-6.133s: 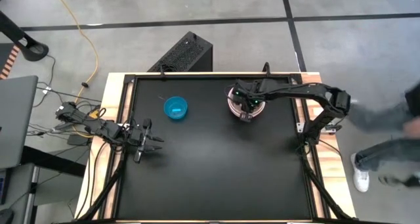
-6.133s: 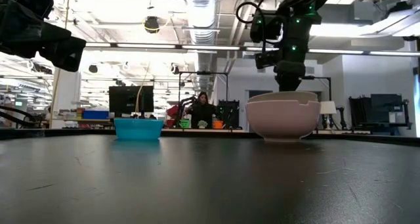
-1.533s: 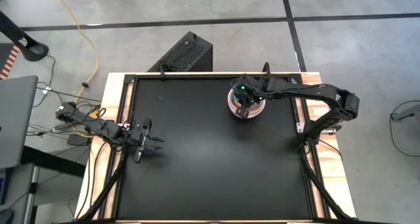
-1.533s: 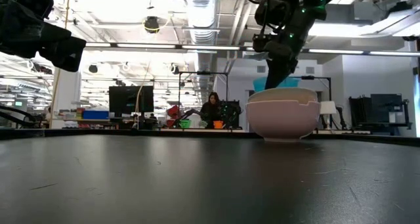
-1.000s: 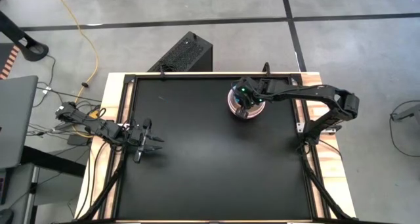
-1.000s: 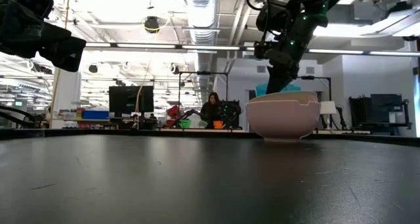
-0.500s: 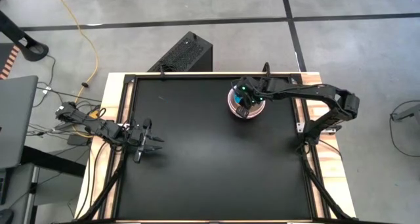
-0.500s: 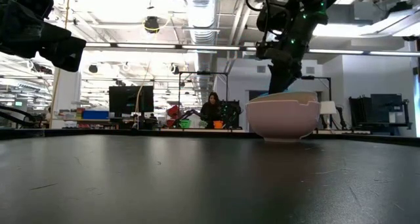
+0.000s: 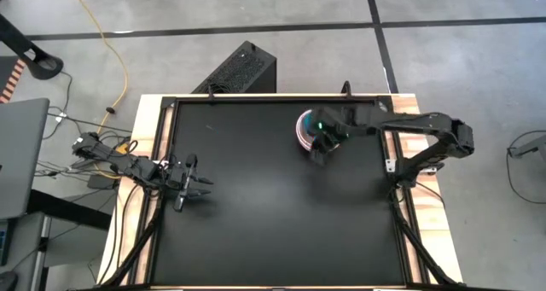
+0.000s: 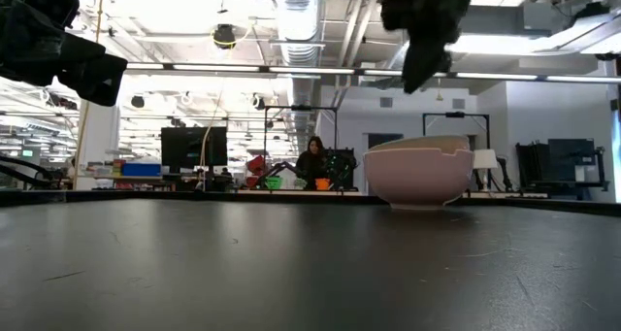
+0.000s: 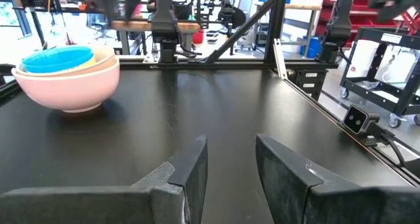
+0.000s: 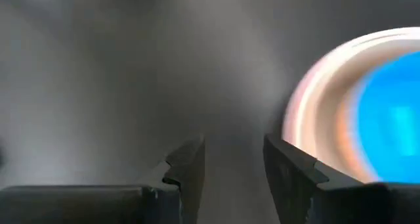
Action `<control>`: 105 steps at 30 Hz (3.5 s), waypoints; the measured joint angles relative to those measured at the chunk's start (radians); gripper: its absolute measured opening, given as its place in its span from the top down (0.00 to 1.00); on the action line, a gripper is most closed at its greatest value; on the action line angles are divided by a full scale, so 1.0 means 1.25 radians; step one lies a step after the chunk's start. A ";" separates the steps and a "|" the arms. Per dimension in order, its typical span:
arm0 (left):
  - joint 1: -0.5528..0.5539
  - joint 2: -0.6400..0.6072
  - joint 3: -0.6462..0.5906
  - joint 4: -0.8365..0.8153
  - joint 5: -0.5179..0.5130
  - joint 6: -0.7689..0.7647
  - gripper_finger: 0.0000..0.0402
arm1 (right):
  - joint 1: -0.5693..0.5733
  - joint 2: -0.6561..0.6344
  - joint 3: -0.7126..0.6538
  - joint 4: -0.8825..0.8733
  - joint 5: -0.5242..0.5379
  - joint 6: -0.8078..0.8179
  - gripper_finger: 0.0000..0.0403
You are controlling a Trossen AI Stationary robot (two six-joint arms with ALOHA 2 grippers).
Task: Nest bowls inside each other
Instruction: Return to Home Position
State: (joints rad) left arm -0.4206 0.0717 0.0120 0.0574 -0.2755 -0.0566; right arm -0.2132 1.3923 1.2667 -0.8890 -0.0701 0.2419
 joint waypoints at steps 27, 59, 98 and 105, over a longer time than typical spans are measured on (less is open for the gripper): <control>0.000 0.000 0.000 0.000 0.000 0.000 0.71 | 0.494 -0.175 -0.670 0.892 0.342 0.057 0.69; 0.000 0.000 0.000 0.000 0.000 0.000 0.71 | 0.340 -0.763 -1.007 0.958 0.327 -0.004 0.71; 0.000 0.000 0.000 0.000 0.000 0.000 0.71 | 0.340 -0.763 -1.009 0.878 0.328 -0.005 0.71; 0.000 0.000 0.000 0.000 0.000 0.000 0.71 | 0.340 -0.763 -1.009 0.879 0.328 -0.005 0.71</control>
State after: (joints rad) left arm -0.4206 0.0715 0.0120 0.0578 -0.2756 -0.0570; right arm 0.2123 0.4389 0.0055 0.2092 0.3401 0.2359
